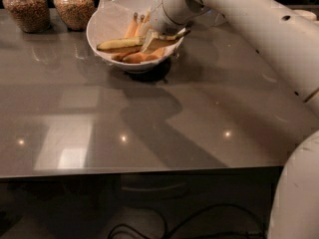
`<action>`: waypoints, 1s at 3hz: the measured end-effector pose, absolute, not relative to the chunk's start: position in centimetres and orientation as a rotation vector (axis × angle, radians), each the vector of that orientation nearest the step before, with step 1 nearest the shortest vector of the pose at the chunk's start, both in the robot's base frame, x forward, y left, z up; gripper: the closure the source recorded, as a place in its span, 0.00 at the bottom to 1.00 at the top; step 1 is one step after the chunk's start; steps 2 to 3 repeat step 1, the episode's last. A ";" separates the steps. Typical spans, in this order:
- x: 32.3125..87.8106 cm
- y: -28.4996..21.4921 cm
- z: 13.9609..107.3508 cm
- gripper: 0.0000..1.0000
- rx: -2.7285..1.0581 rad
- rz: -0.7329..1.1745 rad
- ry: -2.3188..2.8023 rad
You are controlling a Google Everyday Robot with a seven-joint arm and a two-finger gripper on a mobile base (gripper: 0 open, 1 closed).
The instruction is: Pick banana from white bowl
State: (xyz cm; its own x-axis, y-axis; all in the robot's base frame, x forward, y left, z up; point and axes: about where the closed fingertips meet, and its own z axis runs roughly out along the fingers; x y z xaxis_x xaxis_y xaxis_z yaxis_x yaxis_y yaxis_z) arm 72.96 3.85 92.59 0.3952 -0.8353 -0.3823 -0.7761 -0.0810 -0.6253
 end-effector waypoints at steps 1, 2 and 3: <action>70.5 3.0 95.6 1.00 -1.826 -0.058 1.328; 70.5 3.0 95.6 1.00 -1.826 -0.058 1.328; 70.5 3.0 95.6 1.00 -1.826 -0.058 1.328</action>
Offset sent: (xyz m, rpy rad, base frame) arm 0.0000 0.0000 0.0000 0.0000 0.0000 0.0000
